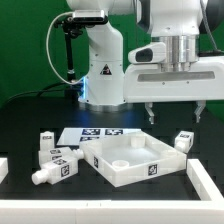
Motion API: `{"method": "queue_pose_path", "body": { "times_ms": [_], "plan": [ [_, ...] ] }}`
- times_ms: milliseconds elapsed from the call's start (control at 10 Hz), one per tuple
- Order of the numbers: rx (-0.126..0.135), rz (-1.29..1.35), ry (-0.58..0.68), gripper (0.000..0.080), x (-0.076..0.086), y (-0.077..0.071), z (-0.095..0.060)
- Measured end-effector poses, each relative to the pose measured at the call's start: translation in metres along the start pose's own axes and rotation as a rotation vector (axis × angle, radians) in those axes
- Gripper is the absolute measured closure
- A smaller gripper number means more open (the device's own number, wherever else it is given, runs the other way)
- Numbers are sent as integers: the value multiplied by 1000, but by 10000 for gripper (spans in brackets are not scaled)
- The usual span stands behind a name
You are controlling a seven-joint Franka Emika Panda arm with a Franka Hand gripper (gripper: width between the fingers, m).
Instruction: Assemble one leg
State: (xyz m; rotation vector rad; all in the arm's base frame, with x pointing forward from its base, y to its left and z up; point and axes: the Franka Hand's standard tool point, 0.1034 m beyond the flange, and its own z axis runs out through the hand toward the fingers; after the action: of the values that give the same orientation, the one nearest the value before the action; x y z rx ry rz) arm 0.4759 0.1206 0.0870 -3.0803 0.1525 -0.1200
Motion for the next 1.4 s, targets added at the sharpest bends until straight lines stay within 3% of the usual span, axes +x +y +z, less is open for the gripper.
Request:
{"method": "queue_pose_path", "body": {
  "times_ms": [100, 200, 400, 600, 1000, 1100, 1200, 1300, 1400],
  "plan": [
    [-2, -1, -2, 150, 0, 2, 1],
    [-18, -113, -7, 150, -4, 18, 11],
    [-47, -297, -26, 150, 2, 75, 19],
    [-90, -420, 7, 150, 15, 109, 32],
    [-85, -420, -9, 150, 14, 108, 33],
    [-88, -443, -12, 150, 15, 112, 34],
    [-98, -495, -19, 150, 27, 132, 36],
    [-97, -475, -28, 150, 42, 142, 36],
    [-102, -471, -21, 150, 45, 143, 39]
  ]
}}
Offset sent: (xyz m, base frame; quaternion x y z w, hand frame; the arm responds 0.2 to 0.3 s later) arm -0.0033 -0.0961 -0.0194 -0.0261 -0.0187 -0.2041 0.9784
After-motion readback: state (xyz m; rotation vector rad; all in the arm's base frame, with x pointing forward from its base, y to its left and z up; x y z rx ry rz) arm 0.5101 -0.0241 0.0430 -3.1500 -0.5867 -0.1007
